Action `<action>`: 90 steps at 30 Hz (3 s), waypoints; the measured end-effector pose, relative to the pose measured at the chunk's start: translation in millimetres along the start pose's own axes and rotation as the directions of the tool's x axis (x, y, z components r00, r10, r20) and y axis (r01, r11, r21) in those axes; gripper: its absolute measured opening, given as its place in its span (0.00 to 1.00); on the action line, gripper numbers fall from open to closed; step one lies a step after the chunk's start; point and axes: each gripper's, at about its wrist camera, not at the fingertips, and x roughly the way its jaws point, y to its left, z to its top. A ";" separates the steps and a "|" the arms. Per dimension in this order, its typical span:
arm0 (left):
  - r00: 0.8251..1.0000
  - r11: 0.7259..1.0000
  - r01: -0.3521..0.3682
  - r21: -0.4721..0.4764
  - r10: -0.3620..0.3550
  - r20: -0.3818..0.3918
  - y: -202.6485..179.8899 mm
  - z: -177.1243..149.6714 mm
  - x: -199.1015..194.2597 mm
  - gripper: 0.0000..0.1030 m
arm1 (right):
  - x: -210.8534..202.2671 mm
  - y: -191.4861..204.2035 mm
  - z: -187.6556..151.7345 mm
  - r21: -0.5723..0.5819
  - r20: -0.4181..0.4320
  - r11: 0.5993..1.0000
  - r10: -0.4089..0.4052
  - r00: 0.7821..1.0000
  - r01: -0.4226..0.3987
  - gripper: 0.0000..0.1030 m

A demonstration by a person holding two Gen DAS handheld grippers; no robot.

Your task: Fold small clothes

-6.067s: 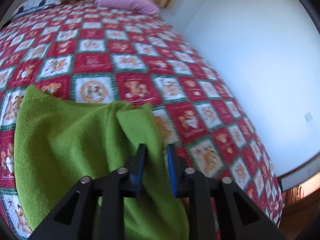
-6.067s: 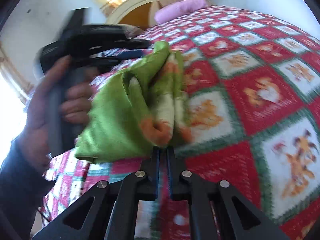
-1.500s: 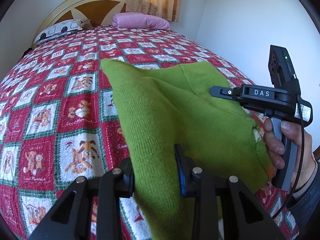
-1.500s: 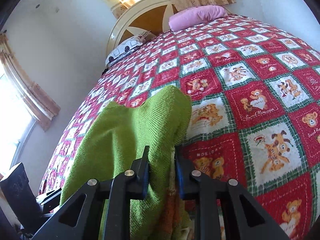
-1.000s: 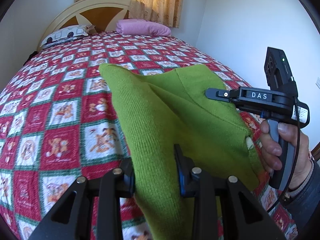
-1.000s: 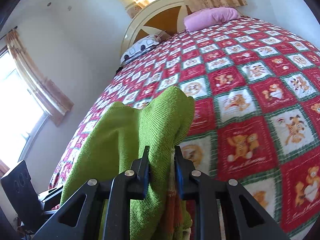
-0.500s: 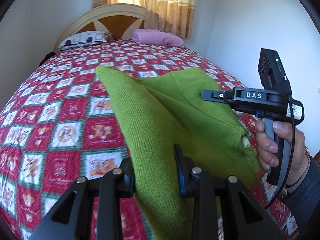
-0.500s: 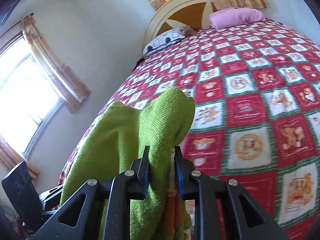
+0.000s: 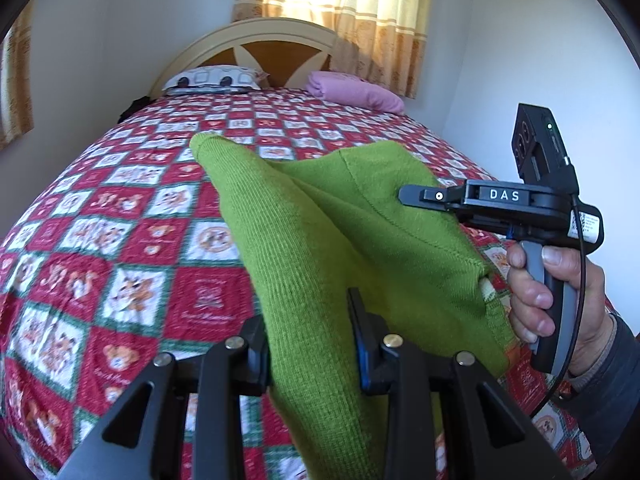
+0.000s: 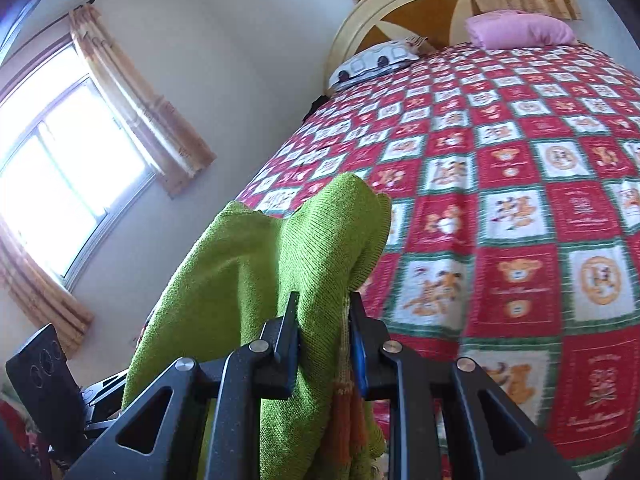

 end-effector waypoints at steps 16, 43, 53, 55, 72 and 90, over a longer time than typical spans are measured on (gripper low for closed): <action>0.998 0.995 -0.065 -0.082 0.067 0.011 60.3 -23.4 -26.8 0.31 | 56.0 55.7 -11.7 -0.046 -0.080 0.996 0.072 0.994 -0.076 0.21; 0.992 0.973 -0.124 -0.194 0.126 -0.005 119.8 -57.5 -45.8 0.31 | 121.2 108.4 -23.3 -0.097 -0.198 0.986 0.113 0.974 -0.134 0.21; 0.990 0.966 -0.139 -0.220 0.143 0.004 131.7 -61.6 -52.9 0.31 | 138.0 128.4 -19.4 -0.128 -0.235 0.981 0.112 0.966 -0.145 0.21; 0.989 0.964 -0.145 -0.224 0.149 0.000 134.7 -63.6 -53.6 0.31 | 143.0 131.0 -20.9 -0.130 -0.246 0.981 0.111 0.963 -0.147 0.21; 0.988 0.952 -0.156 -0.263 0.151 -0.037 155.6 -85.8 -52.9 0.31 | 171.2 138.7 -32.0 -0.128 -0.294 0.980 0.108 0.950 -0.151 0.21; 0.965 0.927 -0.261 -0.269 0.260 -0.036 157.1 -104.6 -49.9 0.61 | 155.3 119.2 -45.8 -0.138 -0.245 0.989 0.010 0.970 -0.045 0.28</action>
